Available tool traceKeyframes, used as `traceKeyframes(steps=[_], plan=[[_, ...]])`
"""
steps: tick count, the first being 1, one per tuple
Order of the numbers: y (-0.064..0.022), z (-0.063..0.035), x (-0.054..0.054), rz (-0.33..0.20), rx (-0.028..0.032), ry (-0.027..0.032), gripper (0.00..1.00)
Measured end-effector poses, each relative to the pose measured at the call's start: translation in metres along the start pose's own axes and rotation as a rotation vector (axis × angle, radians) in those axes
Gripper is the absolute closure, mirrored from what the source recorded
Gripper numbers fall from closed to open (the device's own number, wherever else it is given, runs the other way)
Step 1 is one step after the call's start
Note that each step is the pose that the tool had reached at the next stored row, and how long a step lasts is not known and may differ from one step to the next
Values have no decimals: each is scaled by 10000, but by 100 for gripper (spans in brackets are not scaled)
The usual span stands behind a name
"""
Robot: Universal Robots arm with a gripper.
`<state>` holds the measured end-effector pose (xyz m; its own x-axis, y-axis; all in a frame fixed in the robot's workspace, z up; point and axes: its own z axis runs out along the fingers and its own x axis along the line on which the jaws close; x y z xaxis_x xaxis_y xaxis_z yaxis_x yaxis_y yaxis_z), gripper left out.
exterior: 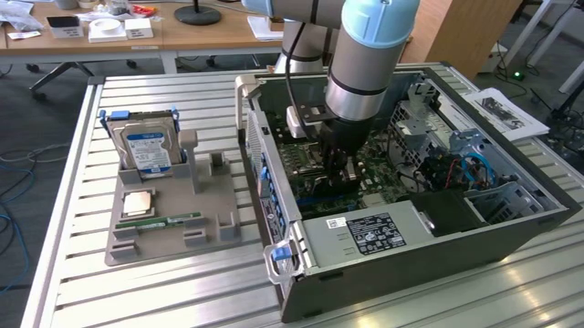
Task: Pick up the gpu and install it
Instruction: 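Insert the gpu into the slot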
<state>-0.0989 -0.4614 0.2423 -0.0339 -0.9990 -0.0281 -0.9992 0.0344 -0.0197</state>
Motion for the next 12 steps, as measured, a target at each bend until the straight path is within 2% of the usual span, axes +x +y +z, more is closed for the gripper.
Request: traceKeyframes(steps=[12], plan=[[30,-1,1,-1,50,-1,73]])
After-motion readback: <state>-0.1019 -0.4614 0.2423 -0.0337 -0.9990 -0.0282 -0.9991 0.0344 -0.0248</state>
